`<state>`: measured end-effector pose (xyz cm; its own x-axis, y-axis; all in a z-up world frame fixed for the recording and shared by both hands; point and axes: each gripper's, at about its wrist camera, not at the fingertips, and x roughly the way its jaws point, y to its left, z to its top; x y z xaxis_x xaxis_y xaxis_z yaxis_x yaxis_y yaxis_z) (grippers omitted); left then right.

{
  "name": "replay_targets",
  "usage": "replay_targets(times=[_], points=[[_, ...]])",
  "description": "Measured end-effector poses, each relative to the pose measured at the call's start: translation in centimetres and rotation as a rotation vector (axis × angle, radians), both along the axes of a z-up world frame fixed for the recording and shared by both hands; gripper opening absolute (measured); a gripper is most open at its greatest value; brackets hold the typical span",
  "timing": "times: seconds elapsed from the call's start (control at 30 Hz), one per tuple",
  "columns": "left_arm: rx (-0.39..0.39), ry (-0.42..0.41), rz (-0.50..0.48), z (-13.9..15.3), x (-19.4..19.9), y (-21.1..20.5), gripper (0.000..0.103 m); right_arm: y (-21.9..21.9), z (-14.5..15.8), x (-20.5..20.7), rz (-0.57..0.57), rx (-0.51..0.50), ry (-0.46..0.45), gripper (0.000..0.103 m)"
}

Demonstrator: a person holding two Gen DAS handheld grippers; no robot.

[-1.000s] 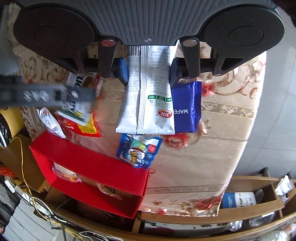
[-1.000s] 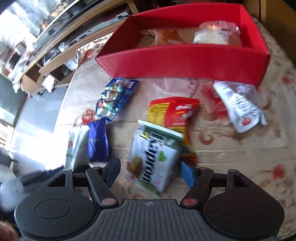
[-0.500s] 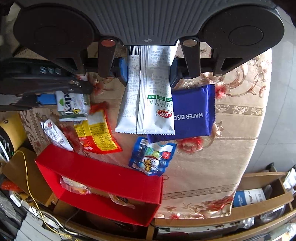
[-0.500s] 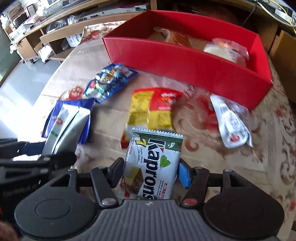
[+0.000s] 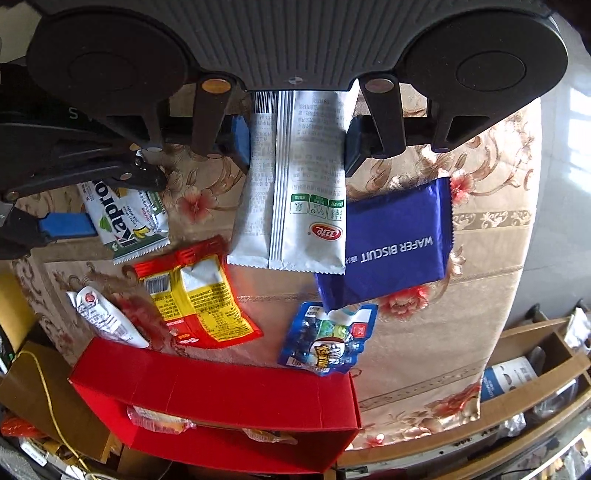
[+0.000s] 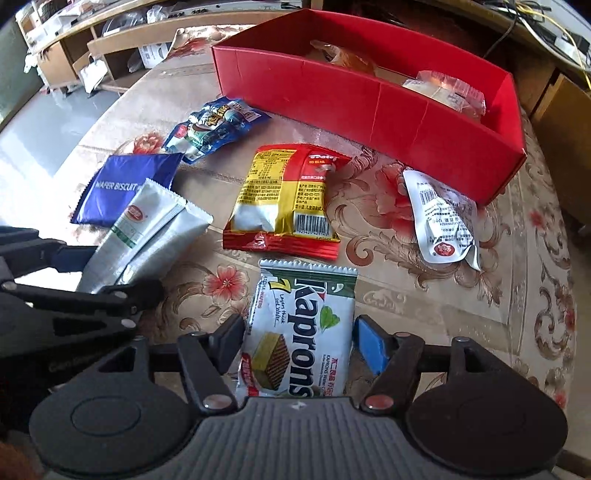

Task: Organize snacks
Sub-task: 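Lift the white sachet with the left gripper while the right gripper grasps the Kaprons wafer, then carry the white sachet and Kaprons wafer over the red box with both grippers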

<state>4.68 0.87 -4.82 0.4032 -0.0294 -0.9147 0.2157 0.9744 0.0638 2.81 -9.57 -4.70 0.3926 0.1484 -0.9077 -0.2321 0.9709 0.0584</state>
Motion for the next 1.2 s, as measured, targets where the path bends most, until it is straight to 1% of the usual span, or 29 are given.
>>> replay_targets(times=[0.1, 0.23, 0.33, 0.37, 0.43, 0.5, 0.53, 0.6, 0.73, 0.9, 1.2], points=[[-0.003, -0.004, 0.003, -0.1, 0.0, 0.3, 0.059, 0.2, -0.1, 0.0, 0.002, -0.009, -0.001, 0.067], [-0.010, -0.041, -0.009, -0.2, -0.8, 0.6, 0.058, 0.2, -0.3, 0.1, 0.021, -0.003, -0.001, 0.073], [-0.014, -0.055, -0.005, -0.2, -0.9, 0.5, 0.059, 0.2, -0.4, 0.0, 0.019, -0.001, -0.009, 0.073], [-0.005, -0.056, -0.010, -0.2, -0.9, 0.3, 0.059, 0.2, -0.4, -0.1, 0.021, -0.003, -0.015, 0.073], [-0.010, -0.052, -0.011, -0.1, -1.0, 0.3, 0.058, 0.3, -0.3, -0.4, 0.019, -0.011, -0.025, 0.071], [-0.010, -0.051, -0.020, -0.1, -1.1, 0.2, 0.056, 0.3, -0.1, -0.5, 0.012, -0.014, -0.027, 0.063], [-0.015, -0.049, -0.028, 0.0, -1.2, 0.1, 0.055, 0.3, 0.1, -0.6, 0.009, -0.016, -0.032, 0.057], [-0.022, -0.048, -0.035, 0.0, -1.4, 0.0, 0.054, 0.1, 0.3, -0.6, 0.002, -0.009, -0.028, 0.057], [-0.034, -0.058, -0.052, 0.2, -2.0, -0.5, 0.052, 0.0, 1.0, -1.2, 0.001, -0.020, -0.056, 0.057], [-0.014, -0.098, -0.047, 1.2, -2.8, -0.6, 0.052, -0.3, 2.5, -2.1, -0.007, 0.008, -0.100, 0.057], [0.018, -0.166, -0.056, 3.5, -3.4, -1.8, 0.052, -1.0, 4.1, -3.1, -0.027, 0.036, -0.139, 0.057]])
